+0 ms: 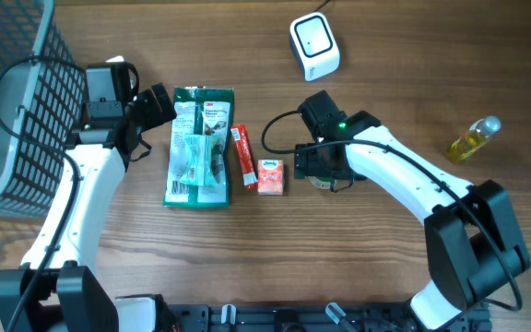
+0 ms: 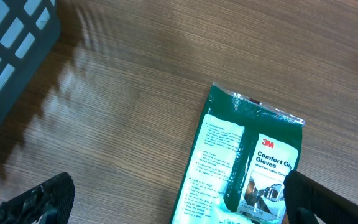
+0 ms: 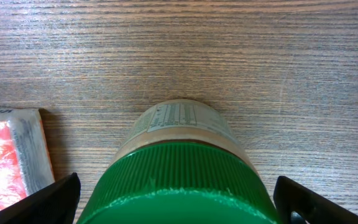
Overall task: Scan the item barcode
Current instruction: 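Lower the right gripper around the green-lid jar and close it, then lift the green-lid jar and carry it to the scanner, then hold the jar's label facing the scanner window, then carry the green-lid jar right and set it down on the table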
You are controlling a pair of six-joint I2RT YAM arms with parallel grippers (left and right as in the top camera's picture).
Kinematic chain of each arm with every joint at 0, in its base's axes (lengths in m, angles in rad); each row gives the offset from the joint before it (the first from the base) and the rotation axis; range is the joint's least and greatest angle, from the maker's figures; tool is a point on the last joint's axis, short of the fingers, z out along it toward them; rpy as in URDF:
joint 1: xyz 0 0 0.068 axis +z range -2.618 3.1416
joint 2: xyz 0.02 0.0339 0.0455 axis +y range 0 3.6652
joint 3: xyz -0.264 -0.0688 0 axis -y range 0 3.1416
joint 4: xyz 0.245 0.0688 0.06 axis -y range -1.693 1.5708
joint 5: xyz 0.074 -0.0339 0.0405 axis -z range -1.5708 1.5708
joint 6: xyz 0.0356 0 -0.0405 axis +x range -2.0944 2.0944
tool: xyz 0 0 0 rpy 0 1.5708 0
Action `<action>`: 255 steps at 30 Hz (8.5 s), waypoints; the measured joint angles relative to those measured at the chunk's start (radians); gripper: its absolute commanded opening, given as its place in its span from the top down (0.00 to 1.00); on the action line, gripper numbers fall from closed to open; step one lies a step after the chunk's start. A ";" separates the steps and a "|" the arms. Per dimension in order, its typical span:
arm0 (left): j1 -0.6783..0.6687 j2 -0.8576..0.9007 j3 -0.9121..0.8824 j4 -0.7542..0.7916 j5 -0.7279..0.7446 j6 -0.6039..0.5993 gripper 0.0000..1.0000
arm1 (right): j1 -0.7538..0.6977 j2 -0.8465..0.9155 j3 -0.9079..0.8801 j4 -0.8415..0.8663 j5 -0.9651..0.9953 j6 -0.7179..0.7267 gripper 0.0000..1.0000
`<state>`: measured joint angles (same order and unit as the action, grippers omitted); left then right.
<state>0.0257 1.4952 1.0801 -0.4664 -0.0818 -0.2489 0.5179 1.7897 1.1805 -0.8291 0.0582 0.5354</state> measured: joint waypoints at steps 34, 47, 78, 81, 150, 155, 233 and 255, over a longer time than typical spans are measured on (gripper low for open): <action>0.000 0.000 0.000 0.000 0.000 0.000 0.00 | 0.000 0.000 0.007 -0.045 0.002 0.013 0.16; 0.000 0.000 0.000 0.000 0.000 0.000 0.00 | -0.001 0.000 0.016 0.005 -0.022 -0.079 0.00; 0.000 0.000 0.000 0.000 0.000 0.000 0.00 | -0.001 0.002 0.002 0.132 0.029 0.052 0.12; 0.000 0.000 0.000 0.000 0.000 0.000 0.00 | -0.001 0.008 0.002 0.136 0.030 0.052 0.12; 0.000 0.000 0.000 0.000 0.000 0.000 0.00 | -0.282 0.029 0.185 -0.383 -1.300 -0.020 0.54; 0.000 0.000 0.000 0.000 0.000 0.000 0.00 | -0.282 0.029 0.185 -0.235 -0.971 -0.016 0.69; 0.000 0.000 0.000 0.000 0.000 0.000 0.00 | -0.251 0.525 0.706 0.797 -0.117 -0.647 0.78; 0.000 0.000 0.000 0.000 0.000 0.000 0.00 | -0.442 0.140 0.203 -0.193 -0.117 -0.445 0.09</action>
<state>0.0257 1.4952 1.0801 -0.4664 -0.0818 -0.2489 0.0757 1.9301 1.3834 -1.0222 -0.0586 0.0902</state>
